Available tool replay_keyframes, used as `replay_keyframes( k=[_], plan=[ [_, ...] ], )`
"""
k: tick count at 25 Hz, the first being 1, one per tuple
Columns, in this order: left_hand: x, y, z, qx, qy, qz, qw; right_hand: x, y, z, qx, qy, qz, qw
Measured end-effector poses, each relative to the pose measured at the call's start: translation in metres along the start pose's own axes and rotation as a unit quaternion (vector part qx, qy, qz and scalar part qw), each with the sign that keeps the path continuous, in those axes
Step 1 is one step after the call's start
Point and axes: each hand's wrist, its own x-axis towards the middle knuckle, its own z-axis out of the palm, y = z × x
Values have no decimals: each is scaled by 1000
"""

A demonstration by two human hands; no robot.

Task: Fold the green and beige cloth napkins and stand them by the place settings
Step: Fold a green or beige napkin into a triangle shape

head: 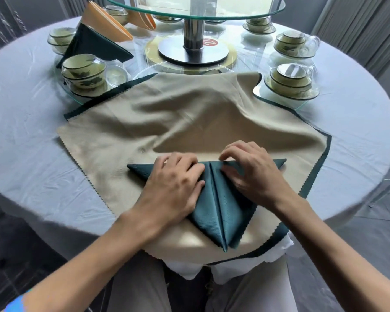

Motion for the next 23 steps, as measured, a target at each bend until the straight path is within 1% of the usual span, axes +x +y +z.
replay_keyframes(
  k=[1, 2, 4, 6, 8, 10, 11, 13, 14, 15, 16, 18, 21, 23],
  plan=[
    [-15, 9, 3, -18, 7, 0, 1000, -16, -2, -2, 14, 9, -30, 999],
    [-27, 17, 7, -26, 0, -9, 1000, -33, -1, -4, 20, 1, -47, 999],
    [-43, 30, 20, -8, -23, -25, 999, -58, 3, -3, 14, -53, -59, 997],
    [-44, 41, 29, -6, -62, -33, 998, -68, 9, 1, -14, -105, -42, 994],
    [-38, 48, 30, -37, -91, -46, 994, -67, 14, 2, -43, -125, -18, 991],
    [-35, 53, 27, -90, -103, -48, 989, -61, 22, 3, -59, -139, -6, 989],
    [-35, 52, 25, -128, -93, -37, 987, -59, 25, 3, -63, -148, -5, 987],
    [-36, 45, 19, -193, -119, 23, 974, -56, 31, 2, -58, -157, -10, 986],
    [-39, 38, 16, -177, -113, 66, 975, -55, 33, 3, -52, -154, -13, 987],
    [-42, 32, 14, -136, -95, 103, 981, -55, 34, 3, -44, -147, -17, 988],
    [-46, 26, 14, -97, -83, 122, 984, -55, 35, 3, -33, -138, -20, 990],
    [-51, 19, 17, -60, -66, 133, 987, -55, 37, 3, -11, -120, -18, 992],
    [-53, 24, 22, -33, 0, 134, 990, -56, 36, 3, 8, -88, -17, 996],
    [-51, 28, 24, -31, 31, 131, 990, -57, 35, 0, 23, -69, -12, 997]
  ],
)
